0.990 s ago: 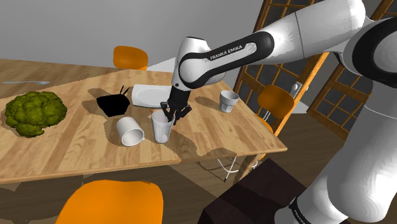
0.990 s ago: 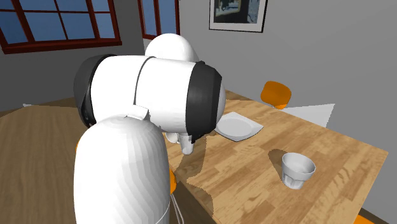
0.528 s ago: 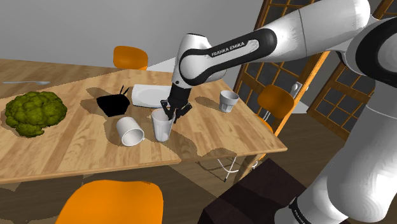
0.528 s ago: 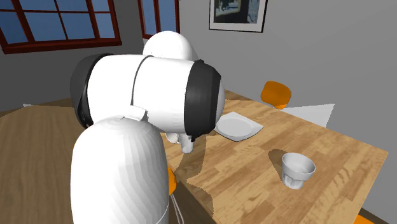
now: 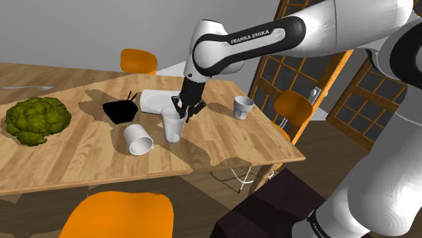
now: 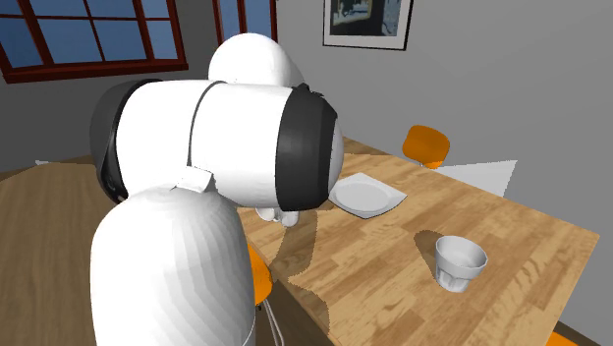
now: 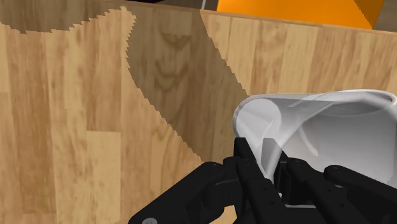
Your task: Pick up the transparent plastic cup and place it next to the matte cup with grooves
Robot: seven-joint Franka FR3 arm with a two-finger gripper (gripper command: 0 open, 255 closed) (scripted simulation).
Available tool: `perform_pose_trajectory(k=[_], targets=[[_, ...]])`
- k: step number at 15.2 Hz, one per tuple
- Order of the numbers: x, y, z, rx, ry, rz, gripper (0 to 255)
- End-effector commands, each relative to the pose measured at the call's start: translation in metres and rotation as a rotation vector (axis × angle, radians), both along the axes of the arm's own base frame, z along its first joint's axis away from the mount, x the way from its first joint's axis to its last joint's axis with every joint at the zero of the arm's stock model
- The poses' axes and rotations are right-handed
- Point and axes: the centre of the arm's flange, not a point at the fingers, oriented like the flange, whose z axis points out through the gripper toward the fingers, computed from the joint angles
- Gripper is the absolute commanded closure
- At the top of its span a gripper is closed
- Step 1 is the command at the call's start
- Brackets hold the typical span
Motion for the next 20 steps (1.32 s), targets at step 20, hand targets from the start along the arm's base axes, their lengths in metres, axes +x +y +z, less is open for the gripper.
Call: perform_pose_trajectory(k=[20], targets=[[0.000, 0.000, 0.111, 0.000, 0.000, 0.000, 255]])
